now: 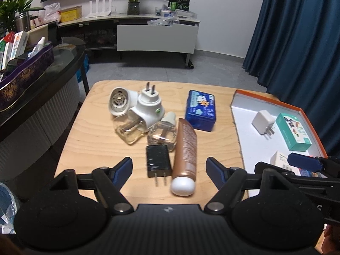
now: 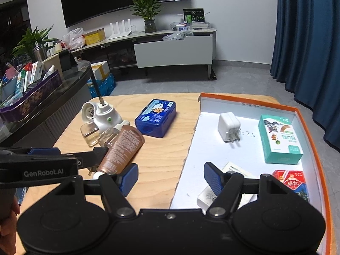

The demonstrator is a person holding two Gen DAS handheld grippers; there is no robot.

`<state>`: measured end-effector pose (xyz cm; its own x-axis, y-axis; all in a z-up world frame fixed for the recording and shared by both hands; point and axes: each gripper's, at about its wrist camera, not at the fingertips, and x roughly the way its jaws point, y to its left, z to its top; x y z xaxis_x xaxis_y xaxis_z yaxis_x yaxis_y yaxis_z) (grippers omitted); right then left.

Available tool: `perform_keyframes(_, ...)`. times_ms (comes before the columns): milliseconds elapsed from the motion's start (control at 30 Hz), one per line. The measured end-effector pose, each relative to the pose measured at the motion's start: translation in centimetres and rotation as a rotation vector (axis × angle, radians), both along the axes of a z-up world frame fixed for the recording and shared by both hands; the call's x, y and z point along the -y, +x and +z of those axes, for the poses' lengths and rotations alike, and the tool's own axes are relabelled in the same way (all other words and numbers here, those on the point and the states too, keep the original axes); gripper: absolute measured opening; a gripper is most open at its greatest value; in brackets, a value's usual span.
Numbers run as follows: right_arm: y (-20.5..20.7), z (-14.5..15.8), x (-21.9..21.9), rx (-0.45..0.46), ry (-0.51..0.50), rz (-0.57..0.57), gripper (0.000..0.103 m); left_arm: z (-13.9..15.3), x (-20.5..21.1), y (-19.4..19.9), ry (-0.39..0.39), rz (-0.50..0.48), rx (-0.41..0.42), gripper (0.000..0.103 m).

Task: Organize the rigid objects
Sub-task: 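Withdraw both tools from the tray toward the objects on the table, then grasp the black charger with the left tool while the right tool grasps the brown lotion tube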

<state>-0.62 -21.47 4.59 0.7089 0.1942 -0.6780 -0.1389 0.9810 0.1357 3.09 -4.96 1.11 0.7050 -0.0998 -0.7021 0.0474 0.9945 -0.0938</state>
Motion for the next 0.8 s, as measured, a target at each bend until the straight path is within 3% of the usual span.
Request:
perform_keyframes(533, 4.3, -2.4, -6.0, -0.073, 0.091, 0.101, 0.081, -0.7, -5.9, 0.1, 0.017, 0.131, -0.03, 0.078)
perform_keyframes(800, 6.3, -4.9, -7.6, -0.133, 0.087, 0.098, 0.08, -1.7, -6.1, 0.9, 0.012, 0.123, -0.053, 0.078)
